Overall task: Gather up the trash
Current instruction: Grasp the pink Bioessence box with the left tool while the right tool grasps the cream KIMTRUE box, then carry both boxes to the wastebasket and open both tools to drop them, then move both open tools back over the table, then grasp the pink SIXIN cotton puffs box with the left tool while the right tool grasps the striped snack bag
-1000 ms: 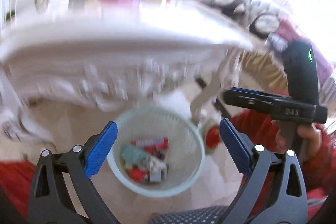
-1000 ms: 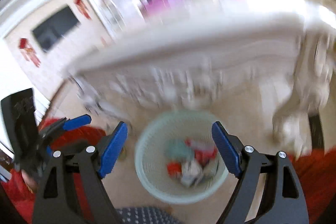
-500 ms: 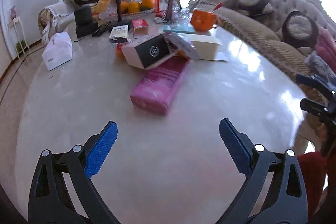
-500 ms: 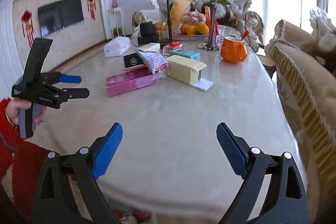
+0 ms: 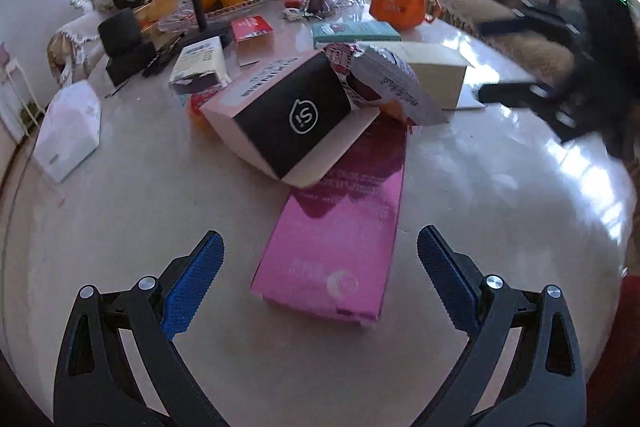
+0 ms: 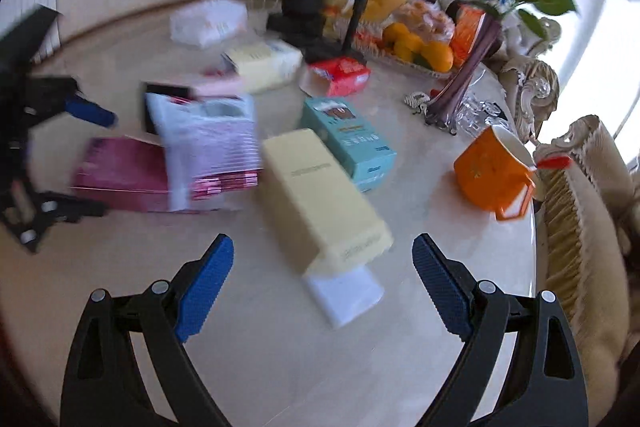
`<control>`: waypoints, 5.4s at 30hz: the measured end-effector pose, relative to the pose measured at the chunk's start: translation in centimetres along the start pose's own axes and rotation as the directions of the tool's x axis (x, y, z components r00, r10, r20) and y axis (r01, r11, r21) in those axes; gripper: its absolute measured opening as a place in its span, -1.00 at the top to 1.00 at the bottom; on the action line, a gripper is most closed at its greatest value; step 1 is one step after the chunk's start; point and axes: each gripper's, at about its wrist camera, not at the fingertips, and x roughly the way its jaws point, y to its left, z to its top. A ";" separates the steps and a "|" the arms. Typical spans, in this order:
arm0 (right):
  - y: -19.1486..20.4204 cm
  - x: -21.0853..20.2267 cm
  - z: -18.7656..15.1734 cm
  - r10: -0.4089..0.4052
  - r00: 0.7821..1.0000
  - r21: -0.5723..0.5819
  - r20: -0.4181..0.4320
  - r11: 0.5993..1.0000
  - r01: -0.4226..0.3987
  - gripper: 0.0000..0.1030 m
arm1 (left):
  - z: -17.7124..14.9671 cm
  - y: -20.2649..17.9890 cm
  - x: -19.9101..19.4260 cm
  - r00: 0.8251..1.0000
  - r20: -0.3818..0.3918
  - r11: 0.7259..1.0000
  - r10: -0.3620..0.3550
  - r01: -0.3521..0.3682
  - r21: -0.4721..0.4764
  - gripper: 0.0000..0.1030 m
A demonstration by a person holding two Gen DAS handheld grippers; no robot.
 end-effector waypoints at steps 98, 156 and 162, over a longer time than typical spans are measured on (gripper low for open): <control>26.2 -6.4 -31.3 0.199 0.946 0.719 -0.257 0.693 0.050 -0.44 | -35.0 -15.8 -2.5 0.973 -0.227 0.974 -0.039 -0.014 -0.227 -0.70; 10.0 -2.7 -2.9 0.079 0.996 0.576 0.050 0.812 -0.093 -0.69 | 2.7 4.7 -1.4 0.995 0.096 0.987 -0.031 0.046 -0.157 -0.85; 9.3 -0.5 -1.3 0.098 0.995 0.572 0.004 0.816 -0.083 -0.69 | 4.5 5.2 2.5 0.999 0.025 0.985 0.033 -0.028 -0.170 -0.85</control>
